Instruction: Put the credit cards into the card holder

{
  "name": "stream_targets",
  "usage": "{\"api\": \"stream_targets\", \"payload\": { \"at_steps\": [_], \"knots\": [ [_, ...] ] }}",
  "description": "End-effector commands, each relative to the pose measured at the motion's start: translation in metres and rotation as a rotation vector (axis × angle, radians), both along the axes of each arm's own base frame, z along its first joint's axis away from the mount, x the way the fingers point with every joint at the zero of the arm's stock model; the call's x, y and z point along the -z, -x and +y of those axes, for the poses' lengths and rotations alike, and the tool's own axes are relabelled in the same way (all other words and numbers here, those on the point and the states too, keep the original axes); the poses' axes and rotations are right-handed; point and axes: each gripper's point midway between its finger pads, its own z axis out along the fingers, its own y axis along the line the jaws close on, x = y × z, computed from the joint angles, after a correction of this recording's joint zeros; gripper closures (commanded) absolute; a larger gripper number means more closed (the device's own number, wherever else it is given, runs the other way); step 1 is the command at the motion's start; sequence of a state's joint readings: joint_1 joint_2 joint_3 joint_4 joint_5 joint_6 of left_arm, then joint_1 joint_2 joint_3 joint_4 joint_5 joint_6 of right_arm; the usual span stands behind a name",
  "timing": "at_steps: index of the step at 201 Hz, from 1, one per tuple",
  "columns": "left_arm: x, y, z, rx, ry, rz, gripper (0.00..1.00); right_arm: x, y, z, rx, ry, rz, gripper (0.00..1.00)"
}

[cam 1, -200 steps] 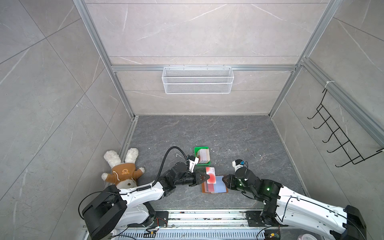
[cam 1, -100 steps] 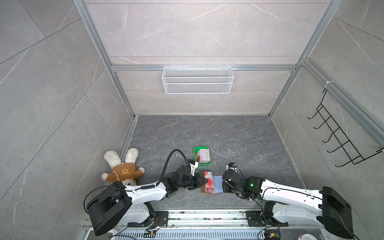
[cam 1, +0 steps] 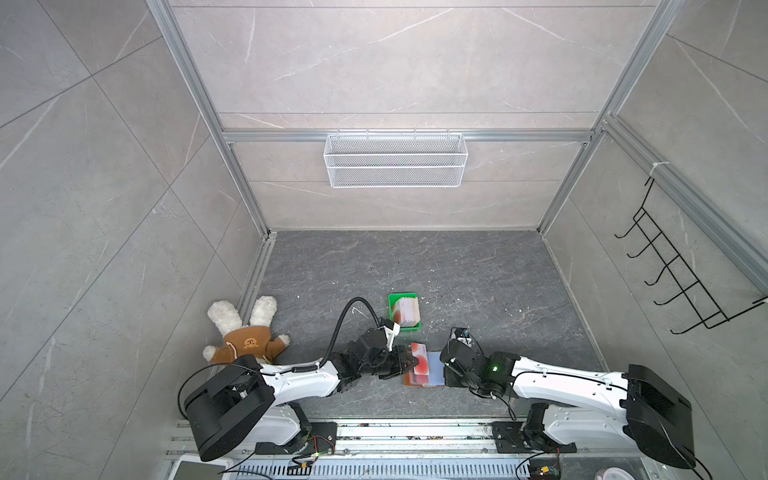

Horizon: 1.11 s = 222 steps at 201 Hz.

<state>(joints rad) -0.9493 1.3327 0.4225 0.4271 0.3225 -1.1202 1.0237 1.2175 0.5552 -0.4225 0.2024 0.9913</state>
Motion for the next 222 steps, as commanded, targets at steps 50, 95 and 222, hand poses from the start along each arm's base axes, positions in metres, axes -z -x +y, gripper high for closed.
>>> {"api": "stream_targets", "payload": {
  "at_steps": [50,95,222],
  "knots": [
    [-0.008,-0.003,-0.014,0.029,0.014,-0.037,1.00,0.008,0.008,-0.014,0.029,0.018,0.014,0.86],
    [-0.002,-0.004,-0.017,0.028,-0.018,-0.039,1.00,0.010,0.009,-0.014,0.025,0.020,0.019,0.86],
    [0.005,-0.003,-0.015,0.039,-0.069,-0.030,1.00,0.003,0.006,-0.013,0.052,-0.010,0.000,0.73]
  ]
}}
